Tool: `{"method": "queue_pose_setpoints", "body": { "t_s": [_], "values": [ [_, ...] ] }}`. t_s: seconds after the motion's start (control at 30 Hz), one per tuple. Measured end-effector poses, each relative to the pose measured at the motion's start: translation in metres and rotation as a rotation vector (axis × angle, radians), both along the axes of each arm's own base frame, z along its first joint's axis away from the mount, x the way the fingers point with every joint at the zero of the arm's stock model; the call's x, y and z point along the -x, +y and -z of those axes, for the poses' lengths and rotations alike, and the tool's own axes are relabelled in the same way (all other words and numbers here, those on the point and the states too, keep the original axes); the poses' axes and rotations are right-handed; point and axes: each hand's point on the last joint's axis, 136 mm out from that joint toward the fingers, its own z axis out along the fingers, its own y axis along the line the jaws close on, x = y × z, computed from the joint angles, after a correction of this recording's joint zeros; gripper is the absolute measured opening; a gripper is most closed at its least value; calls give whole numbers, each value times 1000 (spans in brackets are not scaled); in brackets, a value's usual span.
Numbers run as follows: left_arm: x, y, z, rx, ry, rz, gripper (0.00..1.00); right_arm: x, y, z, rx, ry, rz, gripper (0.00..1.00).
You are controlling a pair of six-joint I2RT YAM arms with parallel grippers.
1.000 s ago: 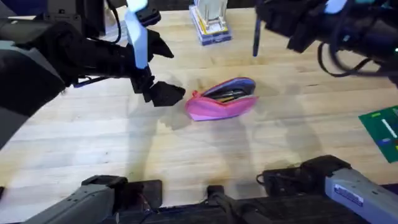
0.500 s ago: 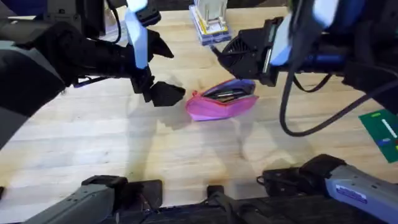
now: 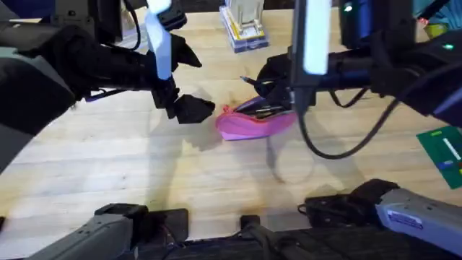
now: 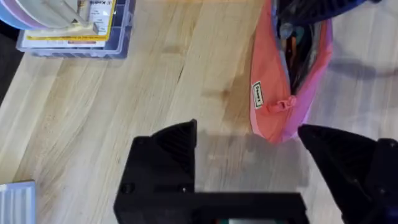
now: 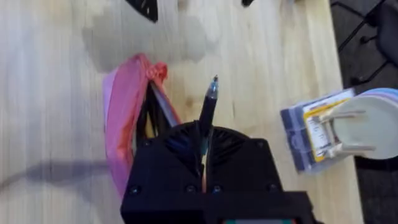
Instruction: Unzip the bag, pick up the pens from the table one at a time and place them inside, then zip the bag closed.
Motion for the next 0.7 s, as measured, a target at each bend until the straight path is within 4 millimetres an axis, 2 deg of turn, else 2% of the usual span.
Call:
{"method": "queue_pose_setpoints", "body": {
  "t_s": [0.17, 0.3, 0.47, 0.7],
  "values": [
    [0, 0, 0, 0, 0, 0, 994, 9, -9, 28, 96, 85, -5, 32],
    [0, 0, 0, 0, 0, 0, 994, 20, -13, 38, 162, 101, -37, 32],
    [0, 0, 0, 0, 0, 0, 993, 14, -21, 48, 241, 77, -36, 32],
    [0, 0, 0, 0, 0, 0, 993, 9, -25, 75, 316, 129, -50, 32]
  ]
}}
